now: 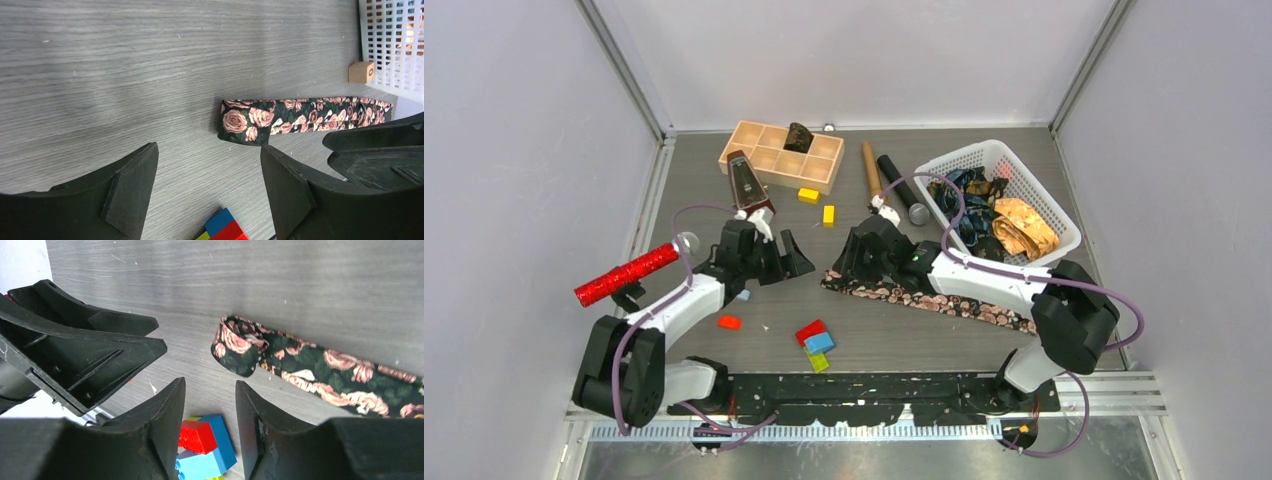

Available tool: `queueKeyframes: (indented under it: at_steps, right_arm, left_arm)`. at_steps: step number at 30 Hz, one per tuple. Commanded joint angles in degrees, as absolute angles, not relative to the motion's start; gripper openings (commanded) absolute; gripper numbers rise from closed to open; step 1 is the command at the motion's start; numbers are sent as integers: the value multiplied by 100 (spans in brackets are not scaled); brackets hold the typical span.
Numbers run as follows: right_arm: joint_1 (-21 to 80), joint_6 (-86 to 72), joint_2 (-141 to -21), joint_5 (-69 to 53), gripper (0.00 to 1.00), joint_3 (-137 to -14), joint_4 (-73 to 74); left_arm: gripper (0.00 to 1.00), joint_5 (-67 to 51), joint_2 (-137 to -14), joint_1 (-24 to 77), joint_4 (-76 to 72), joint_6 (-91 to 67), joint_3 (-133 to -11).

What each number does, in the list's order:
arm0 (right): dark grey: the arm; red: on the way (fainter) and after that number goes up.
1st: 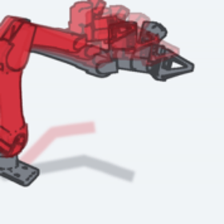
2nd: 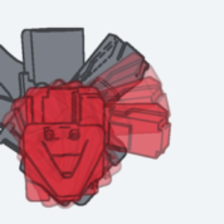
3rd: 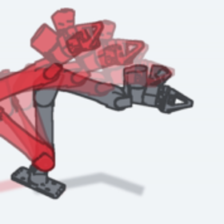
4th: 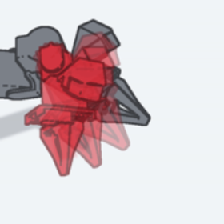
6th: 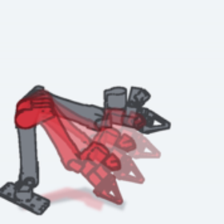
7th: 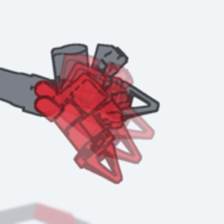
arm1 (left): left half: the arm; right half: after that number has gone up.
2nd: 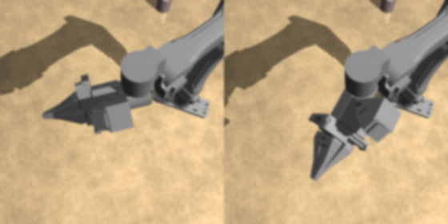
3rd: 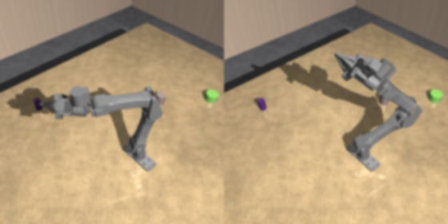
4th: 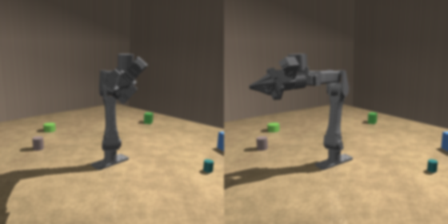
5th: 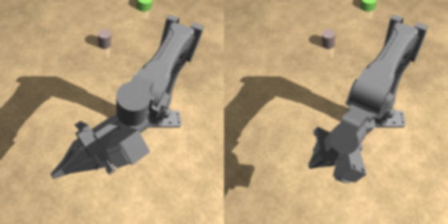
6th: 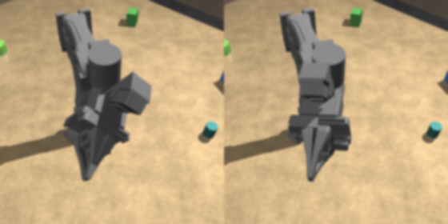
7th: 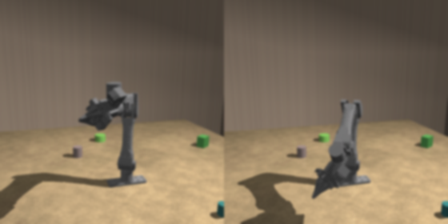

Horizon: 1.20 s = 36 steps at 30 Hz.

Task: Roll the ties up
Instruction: Roll the tie at the center of the board.

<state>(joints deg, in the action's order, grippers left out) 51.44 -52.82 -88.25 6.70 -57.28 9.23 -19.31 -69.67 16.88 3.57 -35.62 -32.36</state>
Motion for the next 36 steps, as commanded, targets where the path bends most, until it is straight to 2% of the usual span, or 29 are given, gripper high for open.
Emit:
queueKeyframes:
  at_steps: [1, 9, 20, 36]
  right_arm:
    - [5119, -6096, -8751, 415, 45, -5706, 774]
    - [5032, -6363, -9180, 184, 31, -5574, 537]
    - [4884, -6433, -9609, 83, 30, -5499, 305]
    - [4825, -6452, -9868, 87, 20, -5373, 333]
  left_arm:
    - [77, -2420, -7202, 1723, -576, -3694, -3100]
    - [75, -2550, -7600, 1723, -869, -3701, -3109]
    - [71, -2751, -7969, 1731, -1169, -3656, -3126]
    - [67, -2992, -8534, 1836, -1411, -3737, -3288]
